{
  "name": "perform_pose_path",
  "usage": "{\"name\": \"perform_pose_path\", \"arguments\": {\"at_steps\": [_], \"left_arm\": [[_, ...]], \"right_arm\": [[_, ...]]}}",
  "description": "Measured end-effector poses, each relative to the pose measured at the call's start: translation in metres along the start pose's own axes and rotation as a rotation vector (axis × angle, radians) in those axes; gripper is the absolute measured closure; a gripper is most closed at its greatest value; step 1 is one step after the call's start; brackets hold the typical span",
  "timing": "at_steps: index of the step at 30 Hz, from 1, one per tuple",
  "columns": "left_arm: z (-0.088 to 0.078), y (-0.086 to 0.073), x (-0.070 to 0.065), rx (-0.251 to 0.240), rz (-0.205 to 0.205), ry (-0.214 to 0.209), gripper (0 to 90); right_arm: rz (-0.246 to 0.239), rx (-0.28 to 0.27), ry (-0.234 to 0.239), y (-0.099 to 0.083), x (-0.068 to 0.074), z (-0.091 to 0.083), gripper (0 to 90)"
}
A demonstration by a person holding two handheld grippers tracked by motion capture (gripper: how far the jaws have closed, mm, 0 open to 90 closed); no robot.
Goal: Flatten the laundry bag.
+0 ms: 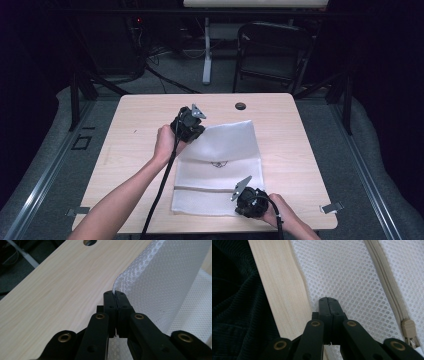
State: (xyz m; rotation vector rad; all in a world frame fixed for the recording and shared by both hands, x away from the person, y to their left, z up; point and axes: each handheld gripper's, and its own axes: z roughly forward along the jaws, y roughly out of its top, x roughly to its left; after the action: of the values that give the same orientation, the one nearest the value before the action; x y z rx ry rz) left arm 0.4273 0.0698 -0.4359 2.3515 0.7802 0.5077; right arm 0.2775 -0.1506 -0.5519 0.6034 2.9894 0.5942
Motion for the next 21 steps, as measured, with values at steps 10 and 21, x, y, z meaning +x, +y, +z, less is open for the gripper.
{"name": "perform_pose_path", "arguments": {"at_steps": [10,21], "left_arm": [[0.015,0.005,0.009,-0.023,-0.021,0.043,89.0],[0.044,0.014,0.014,-0.05,-0.049,0.092,88.8]], "right_arm": [[0.004,0.006,0.011,-0.002,-0.001,-0.001,90.0],[0.063,-0.007,0.032,-0.003,-0.001,0.0,90.0]]}}
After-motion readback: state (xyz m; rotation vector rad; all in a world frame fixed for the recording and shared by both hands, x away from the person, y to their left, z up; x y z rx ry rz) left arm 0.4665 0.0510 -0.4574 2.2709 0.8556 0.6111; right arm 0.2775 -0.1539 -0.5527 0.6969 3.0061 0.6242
